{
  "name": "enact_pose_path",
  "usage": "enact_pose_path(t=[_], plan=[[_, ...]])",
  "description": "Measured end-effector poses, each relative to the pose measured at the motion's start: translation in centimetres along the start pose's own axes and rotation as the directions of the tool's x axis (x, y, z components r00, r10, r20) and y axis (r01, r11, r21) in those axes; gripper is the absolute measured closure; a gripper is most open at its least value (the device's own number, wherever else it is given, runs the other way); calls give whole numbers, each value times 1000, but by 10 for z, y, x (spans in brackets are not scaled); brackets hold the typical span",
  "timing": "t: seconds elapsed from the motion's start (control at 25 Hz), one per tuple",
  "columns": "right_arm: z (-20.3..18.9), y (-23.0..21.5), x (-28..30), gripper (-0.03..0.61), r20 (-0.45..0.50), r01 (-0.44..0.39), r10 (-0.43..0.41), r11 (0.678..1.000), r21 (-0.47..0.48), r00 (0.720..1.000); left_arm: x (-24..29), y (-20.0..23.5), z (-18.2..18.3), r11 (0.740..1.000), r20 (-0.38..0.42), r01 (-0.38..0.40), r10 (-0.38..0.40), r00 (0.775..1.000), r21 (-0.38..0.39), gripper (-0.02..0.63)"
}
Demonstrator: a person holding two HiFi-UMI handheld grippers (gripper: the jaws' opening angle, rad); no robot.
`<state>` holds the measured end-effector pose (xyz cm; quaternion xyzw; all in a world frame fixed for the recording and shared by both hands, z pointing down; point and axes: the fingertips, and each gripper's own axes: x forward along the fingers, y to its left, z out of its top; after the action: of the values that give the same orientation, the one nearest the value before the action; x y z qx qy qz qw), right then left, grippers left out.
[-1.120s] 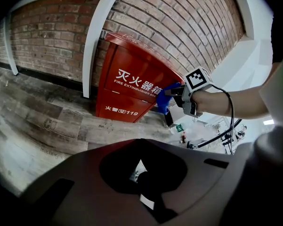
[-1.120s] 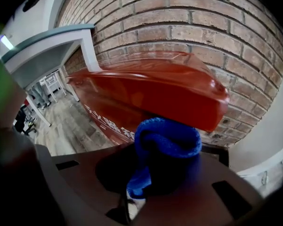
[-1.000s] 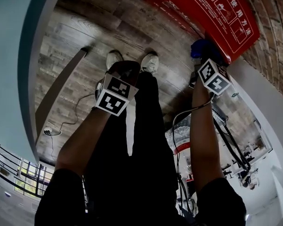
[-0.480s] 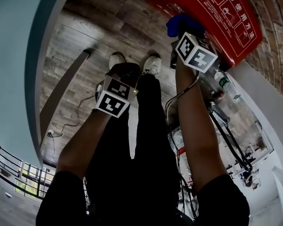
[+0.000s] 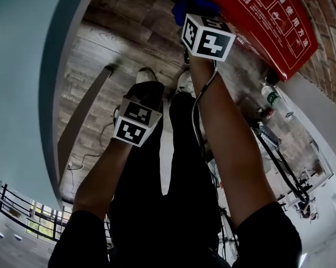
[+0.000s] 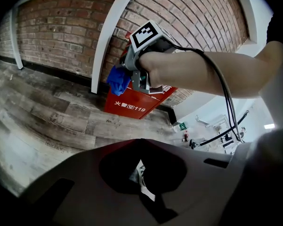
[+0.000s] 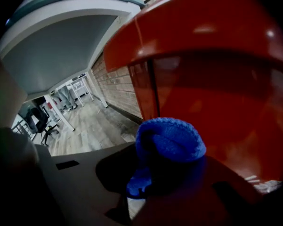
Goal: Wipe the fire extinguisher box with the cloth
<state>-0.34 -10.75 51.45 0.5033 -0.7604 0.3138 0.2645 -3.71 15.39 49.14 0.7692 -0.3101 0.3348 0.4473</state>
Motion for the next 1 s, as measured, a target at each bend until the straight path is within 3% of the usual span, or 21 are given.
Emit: enact_pose_path(t=[0.12,0.28,0.6,1.0], plan=[[-11,-3,12,535,-2,6,-6,1000,-18,1000,3,2,-3,1000,1,11,-11,1000,-7,620],[-35,-31,14,537,-40,70,-69,997,26,997,7,3,-10,1000,-7,26,-26,1000,-17,618],[-86,-113,-30,537,-115,206,-198,977,62,973,19,-2,-12,999,-27,52,-51,998,13,620],[-133,-210,-106,537,-161,369,-346,917,148,924,34,-7,-6,997,-34,64,-63,997,38,618]])
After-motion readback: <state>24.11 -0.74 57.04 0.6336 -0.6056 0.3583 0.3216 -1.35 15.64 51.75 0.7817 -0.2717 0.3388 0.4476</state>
